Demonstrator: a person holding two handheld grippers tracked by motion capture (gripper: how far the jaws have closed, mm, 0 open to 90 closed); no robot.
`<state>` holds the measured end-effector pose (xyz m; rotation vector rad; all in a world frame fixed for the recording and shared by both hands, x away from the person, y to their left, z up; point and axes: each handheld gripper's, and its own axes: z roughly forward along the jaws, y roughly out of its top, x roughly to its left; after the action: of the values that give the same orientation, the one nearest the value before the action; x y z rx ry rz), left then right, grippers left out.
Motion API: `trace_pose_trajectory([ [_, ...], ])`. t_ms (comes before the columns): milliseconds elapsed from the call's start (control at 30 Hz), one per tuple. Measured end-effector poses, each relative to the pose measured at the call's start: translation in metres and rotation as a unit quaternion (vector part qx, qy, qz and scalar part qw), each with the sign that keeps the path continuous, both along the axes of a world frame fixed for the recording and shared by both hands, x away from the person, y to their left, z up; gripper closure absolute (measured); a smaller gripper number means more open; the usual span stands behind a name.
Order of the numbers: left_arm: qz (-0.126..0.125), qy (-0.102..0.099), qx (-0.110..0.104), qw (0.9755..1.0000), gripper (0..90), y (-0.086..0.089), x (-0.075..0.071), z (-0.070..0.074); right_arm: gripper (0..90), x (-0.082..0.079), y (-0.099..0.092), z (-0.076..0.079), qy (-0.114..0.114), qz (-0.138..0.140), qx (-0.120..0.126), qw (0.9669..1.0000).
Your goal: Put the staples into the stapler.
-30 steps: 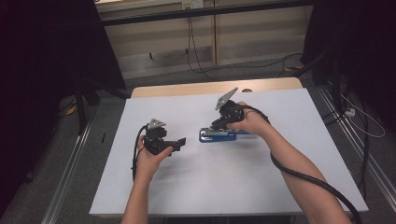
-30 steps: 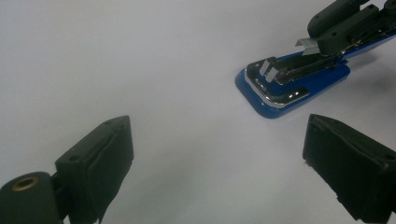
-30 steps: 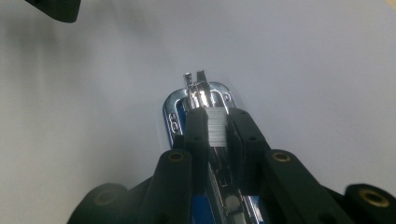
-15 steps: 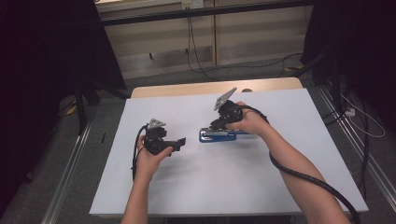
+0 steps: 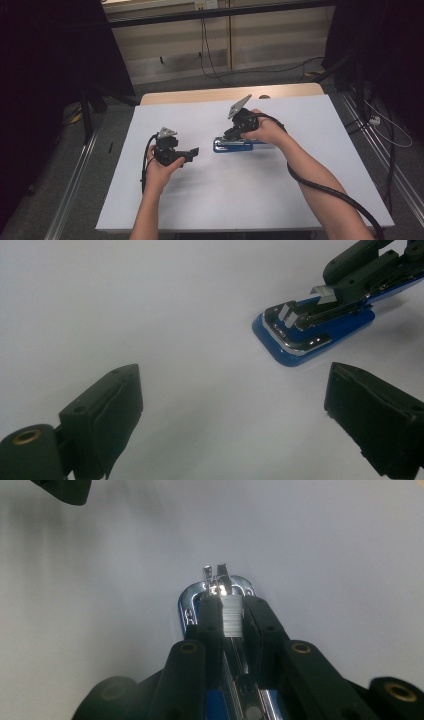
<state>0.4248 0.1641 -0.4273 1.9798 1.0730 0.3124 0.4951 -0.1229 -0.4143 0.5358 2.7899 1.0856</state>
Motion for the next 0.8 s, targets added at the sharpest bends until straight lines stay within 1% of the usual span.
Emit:
trace_pose_trajectory([
  [333,0.003,0.001,0.003,1.0,8.6,0.0002,0.0005,-0.0013,79.0,0.0011,0.0021,-0.004,0.002,0.005,0.001,1.0],
  [400,0.003,0.001,0.002,1.0,8.6,0.0004,0.0007,-0.0014,79.0,0.0018,0.0028,-0.005,-0.002,0.01,0.001,1.0],
  [533,0.004,0.002,0.001,1.0,8.6,0.0005,0.0007,-0.0016,79.0,0.002,0.004,-0.0059,0.0,0.011,-0.001,0.9999],
  [667,0.003,0.002,0.001,1.0,8.6,0.0007,0.0008,-0.0016,79.0,0.0022,0.0046,-0.0048,0.002,0.01,-0.001,0.9999],
  [800,0.004,0.002,0.0,1.0,8.6,0.001,0.0007,-0.0014,79.0,0.0031,0.0062,-0.0042,0.0,0.016,-0.005,0.9999],
])
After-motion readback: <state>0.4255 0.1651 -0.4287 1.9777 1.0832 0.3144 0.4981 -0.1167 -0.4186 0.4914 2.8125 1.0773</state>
